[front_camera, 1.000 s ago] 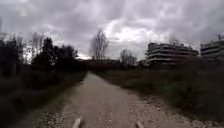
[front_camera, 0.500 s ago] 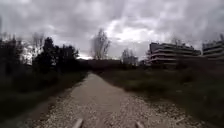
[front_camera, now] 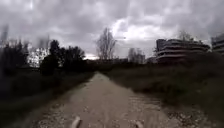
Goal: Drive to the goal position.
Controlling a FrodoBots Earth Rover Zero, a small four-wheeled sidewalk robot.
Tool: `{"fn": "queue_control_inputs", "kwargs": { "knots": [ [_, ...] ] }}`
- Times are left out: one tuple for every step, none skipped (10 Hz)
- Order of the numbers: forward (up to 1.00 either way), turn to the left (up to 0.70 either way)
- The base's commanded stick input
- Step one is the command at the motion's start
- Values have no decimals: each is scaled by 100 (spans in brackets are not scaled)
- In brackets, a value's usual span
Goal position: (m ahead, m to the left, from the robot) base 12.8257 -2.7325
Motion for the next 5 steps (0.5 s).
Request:
{"fn": "queue_control_inputs", "kwargs": {
  "knots": [
    [70,0],
    [70,0],
    [70,0],
    [70,0],
    [70,5]
  ]
}}
